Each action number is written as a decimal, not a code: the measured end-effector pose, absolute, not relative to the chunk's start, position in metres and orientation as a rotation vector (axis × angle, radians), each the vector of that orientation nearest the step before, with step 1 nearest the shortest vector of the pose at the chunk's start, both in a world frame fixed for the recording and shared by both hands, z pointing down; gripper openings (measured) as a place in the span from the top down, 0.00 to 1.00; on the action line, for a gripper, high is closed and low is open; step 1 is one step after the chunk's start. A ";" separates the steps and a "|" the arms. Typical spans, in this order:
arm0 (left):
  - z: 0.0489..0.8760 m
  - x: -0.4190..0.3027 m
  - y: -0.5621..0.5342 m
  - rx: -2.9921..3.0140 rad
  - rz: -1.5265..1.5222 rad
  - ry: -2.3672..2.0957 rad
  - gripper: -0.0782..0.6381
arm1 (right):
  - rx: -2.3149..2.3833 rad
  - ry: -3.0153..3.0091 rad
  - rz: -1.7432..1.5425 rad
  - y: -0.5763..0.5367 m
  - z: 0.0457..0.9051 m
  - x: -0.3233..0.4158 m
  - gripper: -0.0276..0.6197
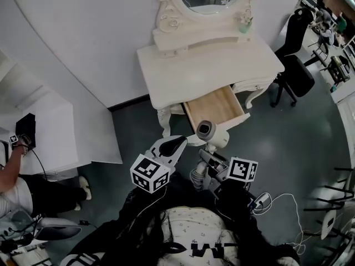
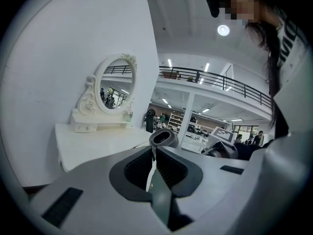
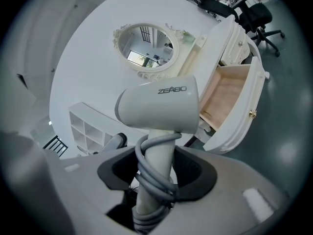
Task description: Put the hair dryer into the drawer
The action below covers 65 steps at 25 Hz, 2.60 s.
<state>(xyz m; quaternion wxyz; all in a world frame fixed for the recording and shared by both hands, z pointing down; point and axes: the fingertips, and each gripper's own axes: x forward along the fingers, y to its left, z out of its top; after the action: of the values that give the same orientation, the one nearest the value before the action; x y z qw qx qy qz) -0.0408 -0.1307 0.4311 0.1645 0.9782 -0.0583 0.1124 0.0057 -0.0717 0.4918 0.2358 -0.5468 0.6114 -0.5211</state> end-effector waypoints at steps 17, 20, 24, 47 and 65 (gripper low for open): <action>0.447 -0.020 -0.152 2.727 0.355 -0.153 0.85 | -1.558 1.614 -1.501 -0.087 0.510 0.039 0.63; 0.454 -0.009 -0.161 2.714 0.370 -0.200 0.85 | -1.542 1.627 -1.540 -0.098 0.522 0.056 0.63; 0.457 0.015 -0.173 2.691 0.381 -0.260 0.85 | -1.530 1.643 -1.619 -0.111 0.539 0.084 0.63; 0.472 0.105 -0.200 2.593 0.411 -0.624 0.85 | -1.352 2.400 -2.079 -0.155 0.646 0.198 0.63; 0.466 0.081 -0.203 2.533 0.362 -0.858 0.85 | -0.690 3.271 -2.193 -0.186 0.714 0.187 0.63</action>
<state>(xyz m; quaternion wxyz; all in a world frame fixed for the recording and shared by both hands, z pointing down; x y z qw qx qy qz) 0.0809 -0.2030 0.4662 0.2198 0.9157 -0.3100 0.1309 0.1870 -0.1859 0.7144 -0.4154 -0.1571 0.7442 -0.4990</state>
